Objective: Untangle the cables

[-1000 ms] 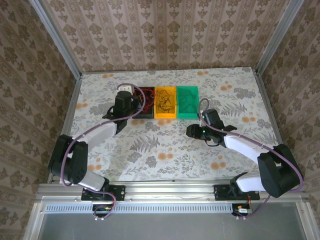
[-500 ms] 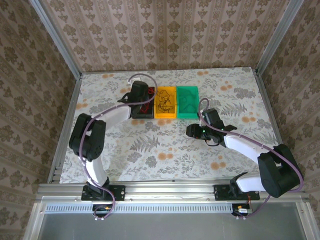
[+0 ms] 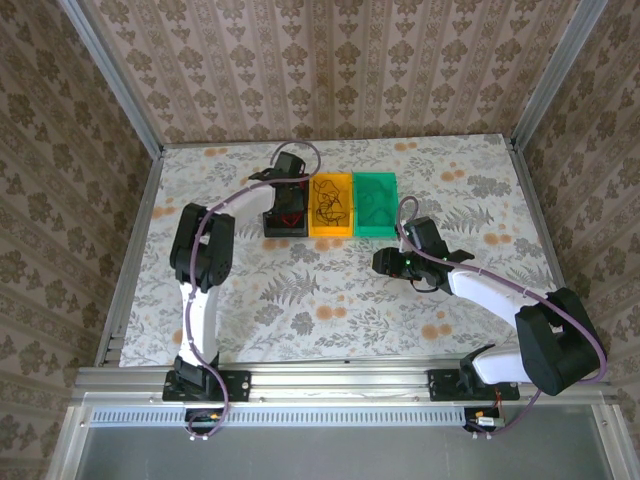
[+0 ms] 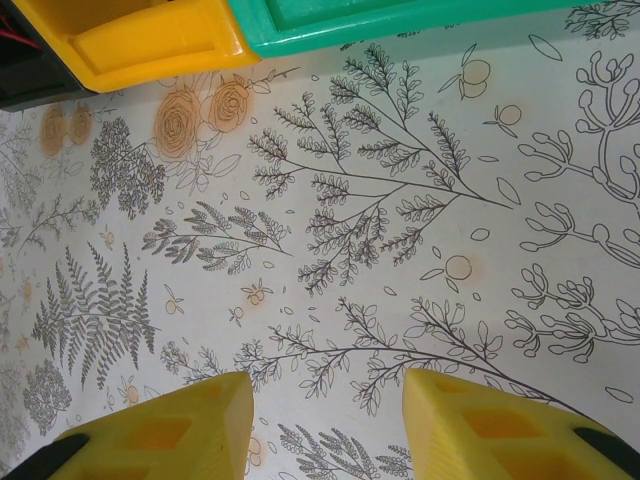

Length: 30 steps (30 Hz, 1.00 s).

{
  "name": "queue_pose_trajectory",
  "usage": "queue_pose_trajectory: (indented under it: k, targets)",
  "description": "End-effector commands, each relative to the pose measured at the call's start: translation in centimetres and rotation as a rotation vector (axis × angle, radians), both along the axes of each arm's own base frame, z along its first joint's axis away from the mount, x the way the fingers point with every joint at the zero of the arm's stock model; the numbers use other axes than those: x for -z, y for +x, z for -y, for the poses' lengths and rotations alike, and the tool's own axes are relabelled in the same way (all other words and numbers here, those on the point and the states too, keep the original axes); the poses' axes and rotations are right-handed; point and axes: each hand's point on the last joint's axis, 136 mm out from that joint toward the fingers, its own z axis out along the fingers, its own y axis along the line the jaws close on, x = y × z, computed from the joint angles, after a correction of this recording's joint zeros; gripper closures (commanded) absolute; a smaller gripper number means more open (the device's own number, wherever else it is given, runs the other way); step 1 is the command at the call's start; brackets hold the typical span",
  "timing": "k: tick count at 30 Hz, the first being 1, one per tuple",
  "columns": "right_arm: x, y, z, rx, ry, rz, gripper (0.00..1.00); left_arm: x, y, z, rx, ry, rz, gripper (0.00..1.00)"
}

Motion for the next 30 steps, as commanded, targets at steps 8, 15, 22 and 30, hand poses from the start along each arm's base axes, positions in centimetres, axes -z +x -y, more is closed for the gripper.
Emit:
queue_pose_trajectory:
  k: [8, 15, 22, 30]
  targets:
    - [0.0, -0.3, 0.4, 0.005, -0.008, 0.007, 0.56, -5.6, 0.1, 0.8, 0.038, -0.042, 0.08, 0.91]
    - [-0.2, -0.2, 0.3, 0.01, 0.0, 0.01, 0.56, -10.6, 0.6, 0.9, 0.058, -0.017, 0.205, 0.63]
    - [-0.9, -0.1, 0.8, 0.028, -0.012, 0.036, 0.55, -13.4, -0.7, -0.6, 0.02, -0.004, 0.277, 0.33]
    - [-2.0, 0.8, 2.4, 0.09, -0.048, 0.083, 0.53, -13.5, -3.8, -6.4, -0.146, 0.028, 0.389, 0.18]
